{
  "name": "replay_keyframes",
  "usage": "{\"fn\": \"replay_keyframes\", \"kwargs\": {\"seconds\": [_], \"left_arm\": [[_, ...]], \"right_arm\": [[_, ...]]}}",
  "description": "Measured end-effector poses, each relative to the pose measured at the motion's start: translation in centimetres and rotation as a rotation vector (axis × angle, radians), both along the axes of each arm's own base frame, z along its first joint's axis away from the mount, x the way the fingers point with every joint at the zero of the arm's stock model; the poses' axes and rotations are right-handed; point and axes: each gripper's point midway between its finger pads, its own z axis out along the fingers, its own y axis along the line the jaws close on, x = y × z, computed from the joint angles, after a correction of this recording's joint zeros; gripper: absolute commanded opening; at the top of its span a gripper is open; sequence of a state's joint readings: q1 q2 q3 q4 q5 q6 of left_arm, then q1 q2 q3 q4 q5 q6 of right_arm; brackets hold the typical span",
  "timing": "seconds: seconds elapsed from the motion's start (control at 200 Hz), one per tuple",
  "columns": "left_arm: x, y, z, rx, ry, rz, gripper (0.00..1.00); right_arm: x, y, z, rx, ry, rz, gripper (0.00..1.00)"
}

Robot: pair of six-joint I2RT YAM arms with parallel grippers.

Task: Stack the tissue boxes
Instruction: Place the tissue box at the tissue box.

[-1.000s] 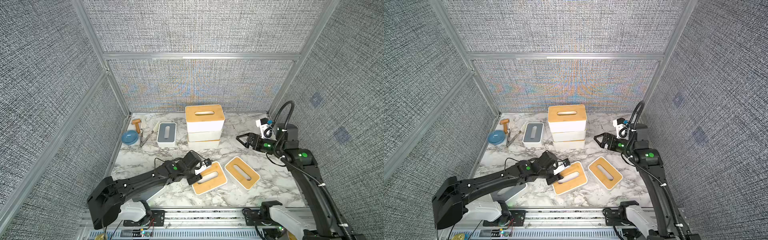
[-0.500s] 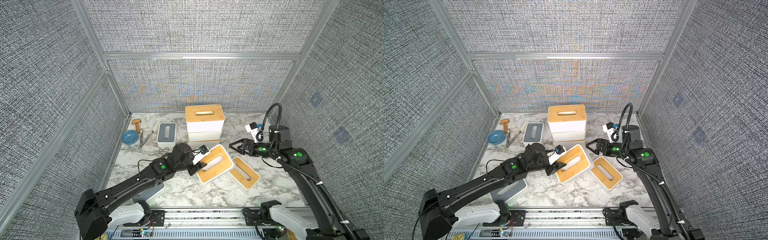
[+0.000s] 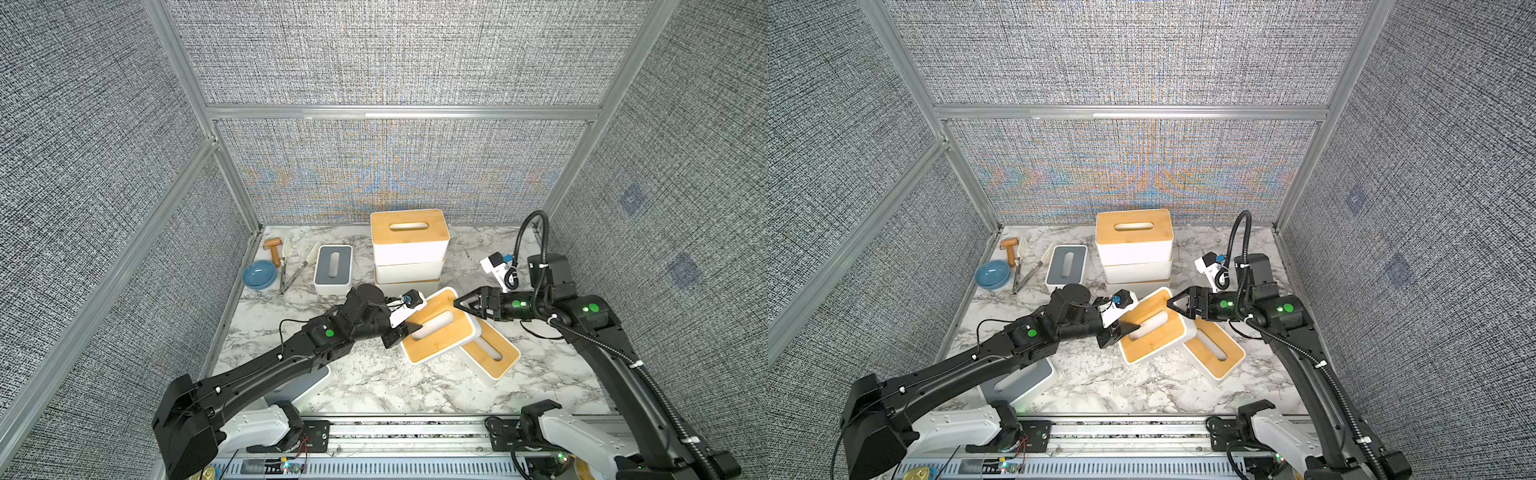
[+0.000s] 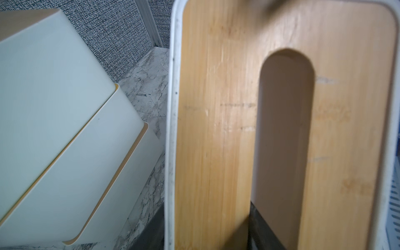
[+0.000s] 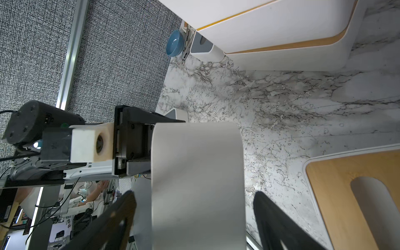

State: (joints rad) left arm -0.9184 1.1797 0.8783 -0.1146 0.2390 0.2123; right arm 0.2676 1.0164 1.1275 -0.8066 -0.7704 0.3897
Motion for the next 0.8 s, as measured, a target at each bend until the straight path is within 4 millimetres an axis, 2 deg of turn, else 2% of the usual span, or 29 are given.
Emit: {"fn": "replay_keyframes", "kwargs": {"seconds": [0.265,0.555,0.795], "left_arm": [[0.2,-0.3,0.8,-0.031,-0.022,-0.003,0.24],[0.3,-0.4,0.4,-0.019,-0.022,-0.005,0.24],[0.2,-0.6,0.0,-0.014,-0.006,-0.015,0.24]], "right_arm": [[-0.5,-0.1,-0.6,0.001,0.027,0.0,0.8],[-1.1,0.1,-0.5,0.014,0.035,0.004,0.69],[-1.3,0.0,-0.7,0.006,0.022,0.008,0.56]]}}
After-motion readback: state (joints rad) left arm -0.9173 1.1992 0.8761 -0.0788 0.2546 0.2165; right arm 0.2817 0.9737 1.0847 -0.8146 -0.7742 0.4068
